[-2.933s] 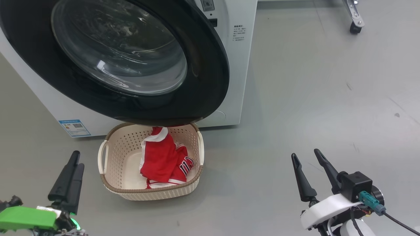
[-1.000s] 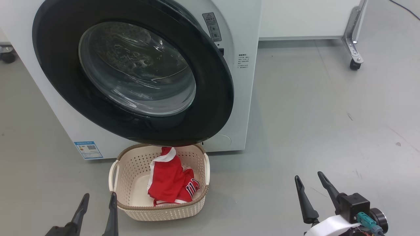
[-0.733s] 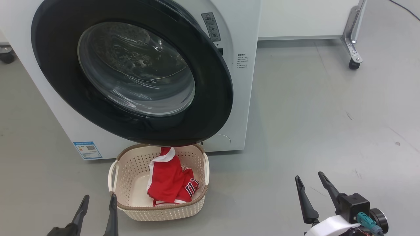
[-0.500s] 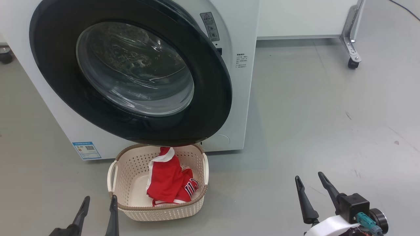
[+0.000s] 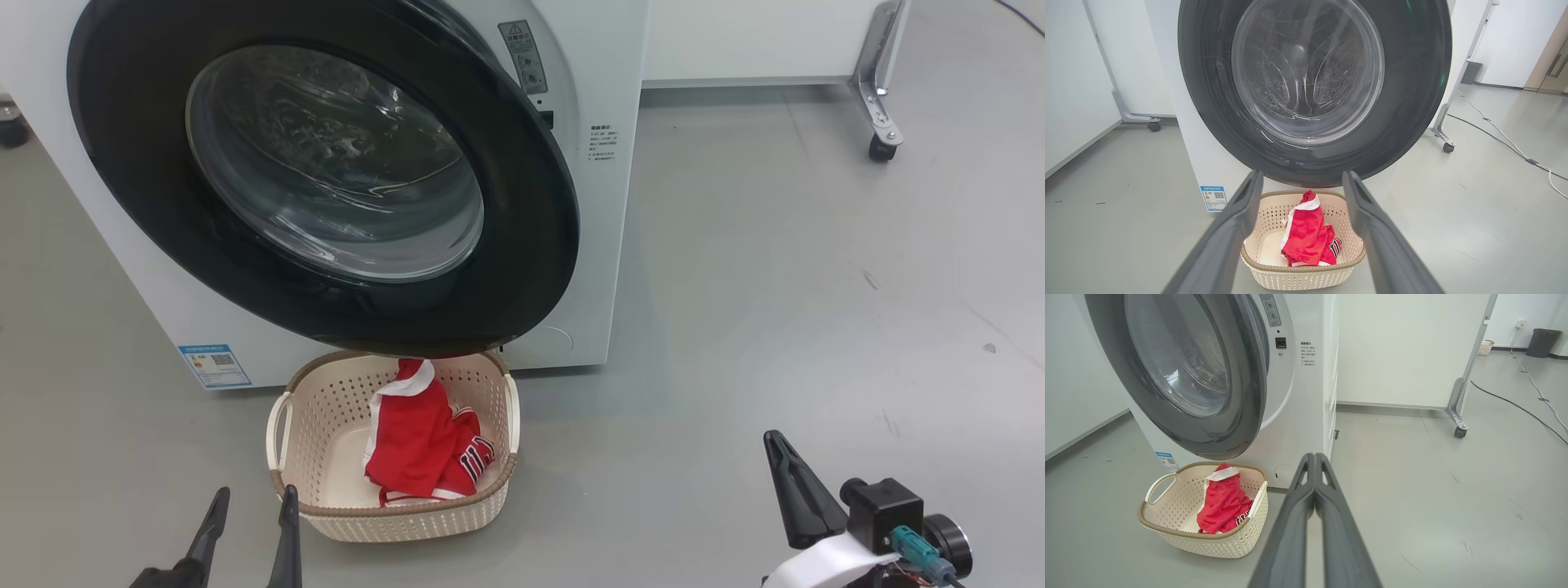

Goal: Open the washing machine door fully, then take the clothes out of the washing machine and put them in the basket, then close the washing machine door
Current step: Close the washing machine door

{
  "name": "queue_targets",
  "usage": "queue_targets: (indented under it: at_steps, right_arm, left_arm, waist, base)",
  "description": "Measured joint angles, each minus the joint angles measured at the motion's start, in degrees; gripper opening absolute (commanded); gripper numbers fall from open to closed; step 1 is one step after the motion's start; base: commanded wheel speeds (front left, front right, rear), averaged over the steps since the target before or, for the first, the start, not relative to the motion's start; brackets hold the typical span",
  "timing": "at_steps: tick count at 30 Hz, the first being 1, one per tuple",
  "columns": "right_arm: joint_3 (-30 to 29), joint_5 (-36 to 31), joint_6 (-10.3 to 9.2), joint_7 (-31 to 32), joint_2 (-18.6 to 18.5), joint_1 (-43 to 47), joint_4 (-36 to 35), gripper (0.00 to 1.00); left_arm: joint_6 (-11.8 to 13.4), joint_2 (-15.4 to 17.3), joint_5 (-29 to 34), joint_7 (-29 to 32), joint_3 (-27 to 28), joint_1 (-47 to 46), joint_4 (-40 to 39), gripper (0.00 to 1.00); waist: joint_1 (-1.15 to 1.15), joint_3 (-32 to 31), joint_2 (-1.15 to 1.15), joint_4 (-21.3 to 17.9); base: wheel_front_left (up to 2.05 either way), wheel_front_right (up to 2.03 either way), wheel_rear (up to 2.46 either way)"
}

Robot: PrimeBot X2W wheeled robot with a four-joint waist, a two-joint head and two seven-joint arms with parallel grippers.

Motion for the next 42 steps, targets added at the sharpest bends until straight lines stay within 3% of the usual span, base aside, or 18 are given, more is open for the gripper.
queue_targets:
  at_steps: [20, 42]
  right_arm:
    - [4.6, -3.1, 3.70, 2.2, -1.6, -16.7, -1.5, 0.00]
    - [6.2, -3.1, 4.80, 3.7, -3.4, -37.6, 4.8, 0.00]
  left_arm:
    - [0.4, -1.3, 2.4, -0.5, -2.6, -5.6, -2.9, 1.00]
    - [-1.2, -3.2, 4.0, -1.5, -8.0, -16.1, -1.5, 1.00]
  waist:
    - [0.00, 7.8, 0.00, 1.9]
    - [0.00, 18.1, 0.00, 9.3]
  base:
    - [0.00, 0.00, 0.00]
    - [0.00, 0.00, 0.00]
